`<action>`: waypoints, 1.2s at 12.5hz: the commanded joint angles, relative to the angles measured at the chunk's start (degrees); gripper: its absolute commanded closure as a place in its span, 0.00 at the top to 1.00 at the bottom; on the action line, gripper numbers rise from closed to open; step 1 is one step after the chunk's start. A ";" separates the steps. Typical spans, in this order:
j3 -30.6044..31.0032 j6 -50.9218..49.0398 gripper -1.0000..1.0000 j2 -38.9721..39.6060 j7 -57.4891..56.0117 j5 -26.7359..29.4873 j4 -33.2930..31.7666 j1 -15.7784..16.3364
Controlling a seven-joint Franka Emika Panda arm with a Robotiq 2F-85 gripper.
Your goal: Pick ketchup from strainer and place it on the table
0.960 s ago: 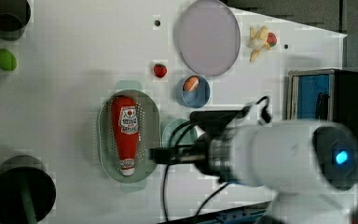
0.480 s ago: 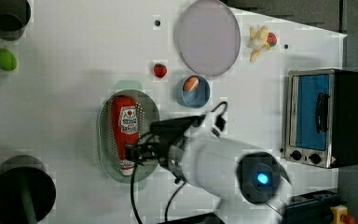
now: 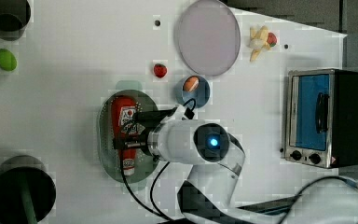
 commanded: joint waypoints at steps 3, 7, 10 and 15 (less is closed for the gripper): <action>-0.89 3.10 1.00 2.84 8.74 -6.00 1.59 0.63; -1.59 3.07 0.60 3.35 8.77 -7.03 2.52 1.21; -0.91 0.78 0.60 0.24 8.77 -6.94 1.81 0.66; 4.60 -4.76 0.60 -12.59 8.78 3.90 1.87 -3.13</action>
